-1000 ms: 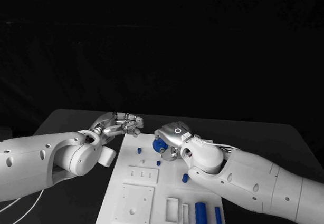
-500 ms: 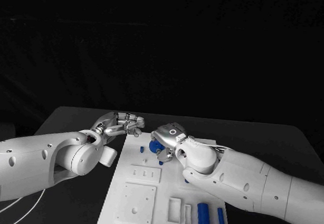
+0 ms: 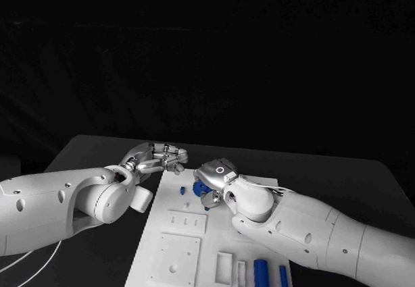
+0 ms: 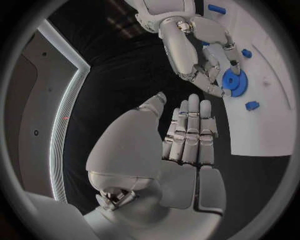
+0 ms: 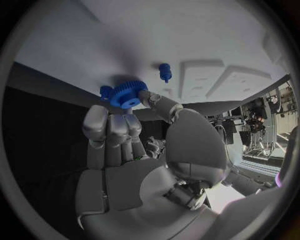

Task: Assemble the parts on the task board

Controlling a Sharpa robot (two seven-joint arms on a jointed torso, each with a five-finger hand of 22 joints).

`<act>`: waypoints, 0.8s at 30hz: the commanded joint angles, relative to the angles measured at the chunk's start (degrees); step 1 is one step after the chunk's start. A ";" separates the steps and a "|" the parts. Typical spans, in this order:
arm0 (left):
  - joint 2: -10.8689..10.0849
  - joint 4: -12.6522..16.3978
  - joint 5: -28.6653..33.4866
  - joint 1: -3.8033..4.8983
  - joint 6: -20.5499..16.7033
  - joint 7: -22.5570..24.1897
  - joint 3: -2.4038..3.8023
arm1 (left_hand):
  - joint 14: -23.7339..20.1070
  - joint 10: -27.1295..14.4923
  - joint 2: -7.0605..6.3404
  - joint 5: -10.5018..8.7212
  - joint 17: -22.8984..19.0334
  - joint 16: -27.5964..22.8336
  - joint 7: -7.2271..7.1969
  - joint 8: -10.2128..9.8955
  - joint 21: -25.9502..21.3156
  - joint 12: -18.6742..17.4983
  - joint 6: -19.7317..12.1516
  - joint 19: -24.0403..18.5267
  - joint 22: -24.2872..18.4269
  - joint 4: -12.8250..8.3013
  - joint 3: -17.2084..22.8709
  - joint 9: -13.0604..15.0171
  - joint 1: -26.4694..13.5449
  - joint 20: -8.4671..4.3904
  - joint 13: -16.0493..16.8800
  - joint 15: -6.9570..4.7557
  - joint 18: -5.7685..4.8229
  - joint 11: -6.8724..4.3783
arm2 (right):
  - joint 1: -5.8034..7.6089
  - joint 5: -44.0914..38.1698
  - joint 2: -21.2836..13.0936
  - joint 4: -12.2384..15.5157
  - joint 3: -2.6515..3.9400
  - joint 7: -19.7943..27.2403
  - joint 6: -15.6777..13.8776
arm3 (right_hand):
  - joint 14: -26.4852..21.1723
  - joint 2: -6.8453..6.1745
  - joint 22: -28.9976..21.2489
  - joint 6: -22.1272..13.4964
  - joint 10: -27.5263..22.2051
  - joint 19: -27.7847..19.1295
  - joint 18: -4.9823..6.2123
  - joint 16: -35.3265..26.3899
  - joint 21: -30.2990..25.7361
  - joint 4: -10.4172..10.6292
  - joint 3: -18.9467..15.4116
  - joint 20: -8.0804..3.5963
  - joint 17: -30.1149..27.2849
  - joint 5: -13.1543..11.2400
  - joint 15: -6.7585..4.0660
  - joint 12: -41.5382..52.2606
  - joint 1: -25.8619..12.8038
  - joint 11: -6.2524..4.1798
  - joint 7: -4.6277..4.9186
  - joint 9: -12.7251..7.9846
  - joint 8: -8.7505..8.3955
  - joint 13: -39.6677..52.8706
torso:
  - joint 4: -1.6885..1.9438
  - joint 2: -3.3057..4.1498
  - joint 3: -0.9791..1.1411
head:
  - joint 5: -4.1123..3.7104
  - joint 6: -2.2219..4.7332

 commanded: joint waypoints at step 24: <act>-0.11 0.09 -0.22 0.05 0.01 0.34 0.05 | 0.32 0.34 -0.20 -0.02 0.17 -0.47 0.09 -0.33 -0.25 -0.42 0.33 -0.13 -0.06 0.32 -0.35 -0.16 0.65 -0.21 -0.09 0.12 1.03 0.06 | -0.03 7.03 -0.78 -0.78 -0.07 2.07 1.34 | 0.05 -2.18 0.54 -6.79 -3.11 -0.19 6.60 -1.10 -0.35 -0.17 -3.73 -0.24 0.33 -2.64 0.82 -2.97 1.10 1.16 2.48 -1.78 -4.56 -1.95 | -0.16 -0.02 0.06 | 0.31 -0.06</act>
